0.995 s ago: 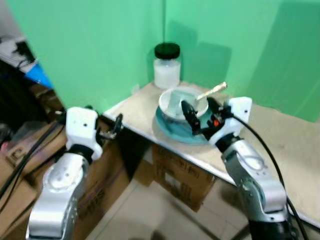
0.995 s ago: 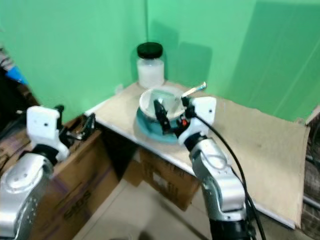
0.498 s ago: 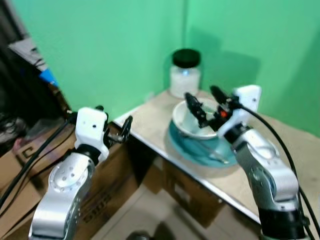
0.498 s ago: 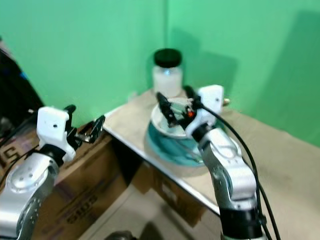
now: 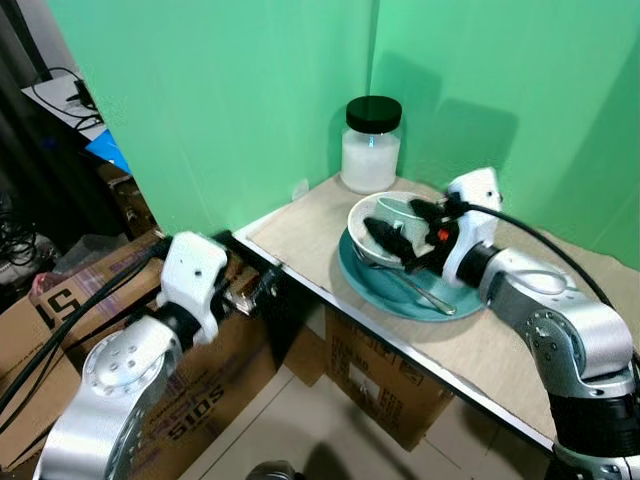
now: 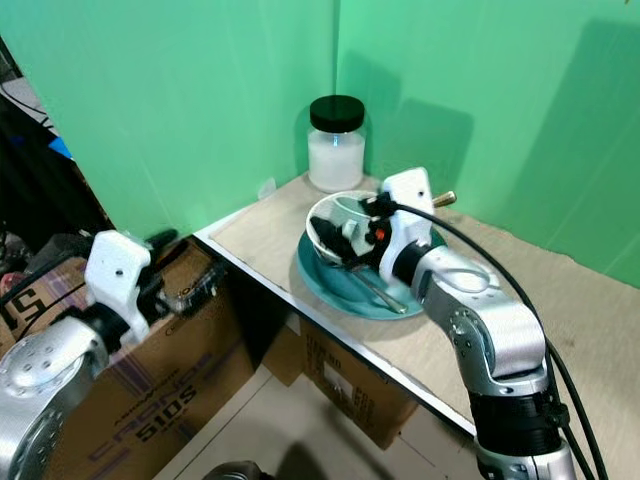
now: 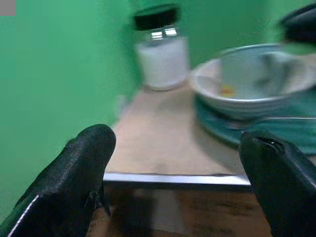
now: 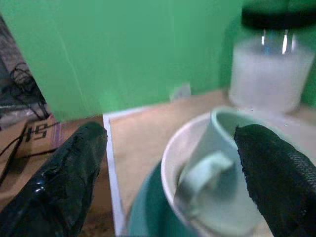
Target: Setting the table
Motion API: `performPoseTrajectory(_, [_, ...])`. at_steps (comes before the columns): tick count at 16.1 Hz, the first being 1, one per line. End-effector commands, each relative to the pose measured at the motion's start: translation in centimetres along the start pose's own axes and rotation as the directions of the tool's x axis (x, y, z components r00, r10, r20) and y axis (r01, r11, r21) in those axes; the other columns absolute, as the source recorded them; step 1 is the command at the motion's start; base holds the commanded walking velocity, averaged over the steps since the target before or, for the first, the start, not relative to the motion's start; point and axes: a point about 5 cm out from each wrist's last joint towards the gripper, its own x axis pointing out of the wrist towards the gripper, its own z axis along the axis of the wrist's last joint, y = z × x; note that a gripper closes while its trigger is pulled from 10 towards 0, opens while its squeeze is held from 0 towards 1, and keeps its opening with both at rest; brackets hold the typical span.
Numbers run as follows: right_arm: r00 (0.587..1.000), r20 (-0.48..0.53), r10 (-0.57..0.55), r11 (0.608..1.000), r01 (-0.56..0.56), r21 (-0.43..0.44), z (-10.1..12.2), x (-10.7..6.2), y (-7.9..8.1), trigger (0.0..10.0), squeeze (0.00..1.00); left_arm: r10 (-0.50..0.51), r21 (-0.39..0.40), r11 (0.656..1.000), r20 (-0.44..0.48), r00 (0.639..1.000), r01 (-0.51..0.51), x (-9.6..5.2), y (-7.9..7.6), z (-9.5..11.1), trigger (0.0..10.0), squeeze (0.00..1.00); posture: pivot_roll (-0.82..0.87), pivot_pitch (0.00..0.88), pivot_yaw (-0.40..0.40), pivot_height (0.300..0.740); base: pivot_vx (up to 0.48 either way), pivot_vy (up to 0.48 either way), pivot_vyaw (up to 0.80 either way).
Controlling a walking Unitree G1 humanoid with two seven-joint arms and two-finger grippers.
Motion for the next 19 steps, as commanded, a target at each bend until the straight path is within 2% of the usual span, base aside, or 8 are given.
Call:
performPoseTrajectory(1, [0.999, -0.036, -0.040, 0.999, 0.041, 0.024, 0.3, -0.2, 0.3, 10.0, 1.00, -0.111, -0.015, 0.994, -0.006, 0.994, 0.111, -0.3, -0.9, 0.2, 10.0, 0.00, 0.17, 0.000, 0.051, 0.740, 0.000, 0.000, 0.00])
performPoseTrajectory(3, [0.978, -0.134, -0.160, 0.983, 0.170, 0.072, -0.5, -0.2, 0.6, 10.0, 0.97, -0.240, -0.062, 0.969, -0.027, 0.970, 0.238, -0.8, -2.2, 0.0, 10.0, 0.00, 0.17, 0.000, 0.052, 0.740, 0.000, 0.000, 0.00])
performPoseTrajectory(4, [0.967, -0.157, -0.202, 0.972, 0.217, 0.089, -0.5, -0.2, 0.8, 10.0, 0.00, -0.265, -0.073, 0.962, -0.030, 0.964, 0.262, -1.0, -2.4, 0.0, 10.0, 0.00, 0.17, 0.000, 0.054, 0.740, 0.000, 0.000, 0.00])
performPoseTrajectory(9, [0.937, -0.176, -0.301, 0.937, 0.325, 0.128, 0.0, -0.3, 1.2, 10.0, 0.00, -0.298, -0.084, 0.952, -0.044, 0.954, 0.294, -1.5, -2.8, -0.1, 10.0, 0.00, 0.17, 0.000, 0.058, 0.740, 0.000, 0.000, 0.00])
performPoseTrajectory(10, [0.930, -0.187, -0.317, 0.928, 0.344, 0.140, 0.0, 0.0, 1.7, 6.8, 0.00, -0.299, -0.082, 0.952, -0.048, 0.953, 0.295, -1.5, -2.8, 0.0, 10.0, 0.00, 0.17, 0.000, 0.057, 0.740, 0.000, 0.000, 0.00])
performPoseTrajectory(11, [0.925, -0.200, -0.323, 0.923, 0.355, 0.151, 0.0, 0.3, 2.1, 2.7, 0.00, -0.297, -0.079, 0.953, -0.050, 0.954, 0.292, -1.5, -2.7, 0.0, 10.0, 0.00, 0.17, 0.000, 0.057, 0.740, 0.000, 0.000, 0.00])
performPoseTrajectory(13, [0.920, -0.214, -0.328, 0.919, 0.364, 0.155, 0.0, 0.4, 2.3, 0.0, 0.00, -0.293, -0.079, 0.954, -0.052, 0.955, 0.288, -1.5, -2.7, 0.0, 10.0, 0.00, 0.18, 0.000, 0.053, 0.740, 0.000, 0.000, 0.00])
performPoseTrajectory(19, [0.900, -0.238, -0.366, 0.895, 0.410, 0.175, -0.5, 0.7, 2.1, 0.0, 0.00, -0.288, -0.075, 0.956, -0.060, 0.956, 0.284, -1.8, -2.6, 0.0, 10.0, 0.00, 0.18, 0.000, 0.059, 0.740, 0.000, 0.000, 0.00])
